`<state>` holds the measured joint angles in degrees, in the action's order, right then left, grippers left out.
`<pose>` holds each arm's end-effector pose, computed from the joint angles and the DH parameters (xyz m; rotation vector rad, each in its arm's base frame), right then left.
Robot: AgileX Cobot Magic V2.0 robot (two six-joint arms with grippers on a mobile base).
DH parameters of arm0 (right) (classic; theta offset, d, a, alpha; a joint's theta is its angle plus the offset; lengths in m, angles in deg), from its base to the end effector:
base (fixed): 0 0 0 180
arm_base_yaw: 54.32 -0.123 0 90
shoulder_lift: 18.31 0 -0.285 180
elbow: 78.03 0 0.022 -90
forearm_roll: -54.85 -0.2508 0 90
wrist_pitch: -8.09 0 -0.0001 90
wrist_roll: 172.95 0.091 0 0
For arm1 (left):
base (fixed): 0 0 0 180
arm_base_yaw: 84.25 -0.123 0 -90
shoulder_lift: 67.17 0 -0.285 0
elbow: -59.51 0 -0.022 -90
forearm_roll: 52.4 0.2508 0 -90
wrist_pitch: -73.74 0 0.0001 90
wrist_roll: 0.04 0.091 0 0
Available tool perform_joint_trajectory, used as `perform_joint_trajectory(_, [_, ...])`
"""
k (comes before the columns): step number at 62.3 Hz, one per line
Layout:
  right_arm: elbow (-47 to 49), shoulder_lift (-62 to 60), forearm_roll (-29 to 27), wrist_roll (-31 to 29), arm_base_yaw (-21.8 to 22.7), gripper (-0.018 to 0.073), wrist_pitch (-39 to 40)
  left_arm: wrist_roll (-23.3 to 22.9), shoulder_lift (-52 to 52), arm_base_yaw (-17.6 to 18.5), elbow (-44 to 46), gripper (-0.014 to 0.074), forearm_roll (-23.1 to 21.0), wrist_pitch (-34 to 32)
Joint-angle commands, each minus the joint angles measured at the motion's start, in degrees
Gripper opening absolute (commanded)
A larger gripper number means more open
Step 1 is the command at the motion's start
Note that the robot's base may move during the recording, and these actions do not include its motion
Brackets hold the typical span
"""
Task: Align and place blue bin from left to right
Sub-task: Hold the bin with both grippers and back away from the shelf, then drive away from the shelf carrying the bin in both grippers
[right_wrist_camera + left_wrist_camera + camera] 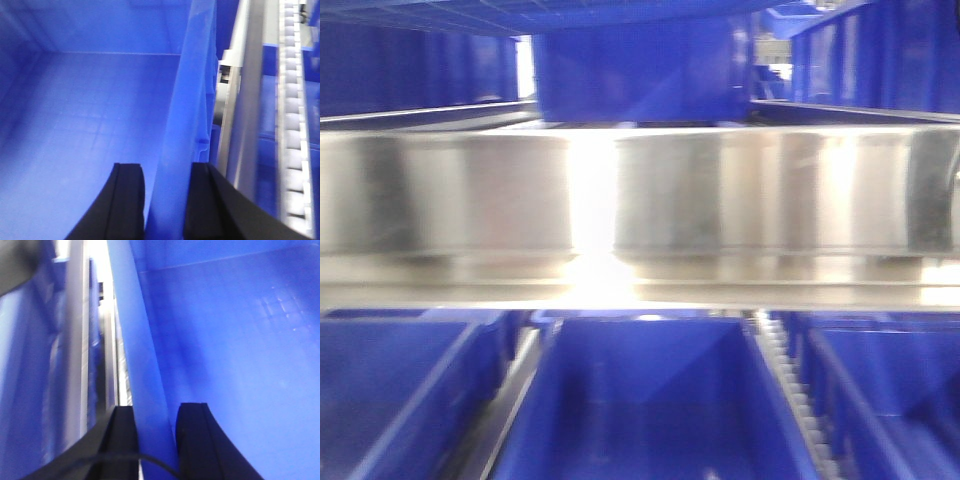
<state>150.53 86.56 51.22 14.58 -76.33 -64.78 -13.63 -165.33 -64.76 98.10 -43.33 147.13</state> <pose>0.3132 0.1325 0.4985 -0.2983 2.2572 0.3522 0.2983 -0.0910 0.4900 0.0948 2.3065 -0.0960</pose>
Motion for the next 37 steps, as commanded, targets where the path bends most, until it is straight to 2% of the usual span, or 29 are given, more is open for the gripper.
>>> perform_joint_trajectory(1, [0.82,-1.79,0.32,-1.57,0.07,-0.0068,5.87,1.46,1.25,0.44,0.67,-0.0009,0.24,-3.43])
perform_joint_trajectory(37, [0.82,-1.79,0.32,-1.57,0.07,-0.0068,5.87,1.46,1.25,0.44,0.67,-0.0009,0.24,-3.43])
